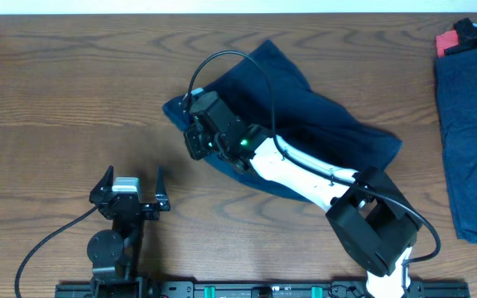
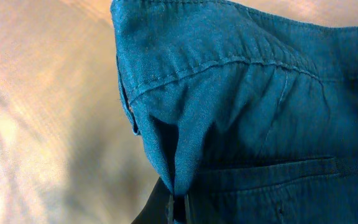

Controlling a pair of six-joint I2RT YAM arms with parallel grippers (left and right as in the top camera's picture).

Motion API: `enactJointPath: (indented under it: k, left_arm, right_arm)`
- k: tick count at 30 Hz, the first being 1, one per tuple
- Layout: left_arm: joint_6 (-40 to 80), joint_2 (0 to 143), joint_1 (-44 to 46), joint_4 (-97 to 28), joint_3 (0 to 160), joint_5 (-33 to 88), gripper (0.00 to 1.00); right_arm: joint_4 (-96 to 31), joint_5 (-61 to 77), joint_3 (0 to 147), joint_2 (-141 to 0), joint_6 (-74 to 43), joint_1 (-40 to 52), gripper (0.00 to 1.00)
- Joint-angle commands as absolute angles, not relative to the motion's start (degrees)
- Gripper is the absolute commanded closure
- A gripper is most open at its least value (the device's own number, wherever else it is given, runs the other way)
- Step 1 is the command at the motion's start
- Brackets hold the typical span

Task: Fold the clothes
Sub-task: 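Drag the jeans left onto the table center with the right gripper, then release the jeans and retract the right gripper to the upper right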

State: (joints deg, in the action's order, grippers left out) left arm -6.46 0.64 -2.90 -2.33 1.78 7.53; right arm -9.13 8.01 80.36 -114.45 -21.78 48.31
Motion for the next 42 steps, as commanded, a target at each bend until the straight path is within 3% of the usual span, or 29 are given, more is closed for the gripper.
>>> enactJointPath:
  k: [1,5,8,9,10,13,22,42]
  left_arm:
    - [-7.29,0.60,-3.05,-3.16,0.25,8.54,0.02]
    - [-7.29,0.60,-3.05,-3.16,0.25,8.54,0.02]
    - [-7.29,0.60,-3.05,-3.16,0.25,8.54,0.02]
    - [-7.29,0.60,-3.05,-3.16,0.25,8.54,0.02]
    - [-7.29,0.60,-3.05,-3.16,0.25,8.54,0.02]
    - [-7.29,0.60,-3.05,-3.16,0.25,8.54,0.02]
    - [-7.29,0.60,-3.05,-3.16,0.25,8.54,0.02]
    - [-7.29,0.60,-3.05,-3.16,0.25,8.54,0.02]
  right_arm:
    - [-10.59,13.47,82.96,-113.56,-23.77,51.37,0.98]
    - [-13.28,12.93,85.14,-113.56,-23.75,52.84,0.95]
    - [-16.36,9.15,87.83,-113.56,-22.59,52.99,0.53]
    - [-17.76,7.18,88.92,-113.56,-22.02,52.86,0.30]
    - [-19.84,4.47,90.50,-113.49,-21.41,52.58,0.20]
    - [-27.20,-2.13,96.07,-113.45,-20.84,51.31,0.01]
    - [-47.22,-6.66,111.48,-113.25,-20.84,43.22,0.01]
    - [-55.07,-6.68,111.63,-113.10,-20.93,34.04,0.01]
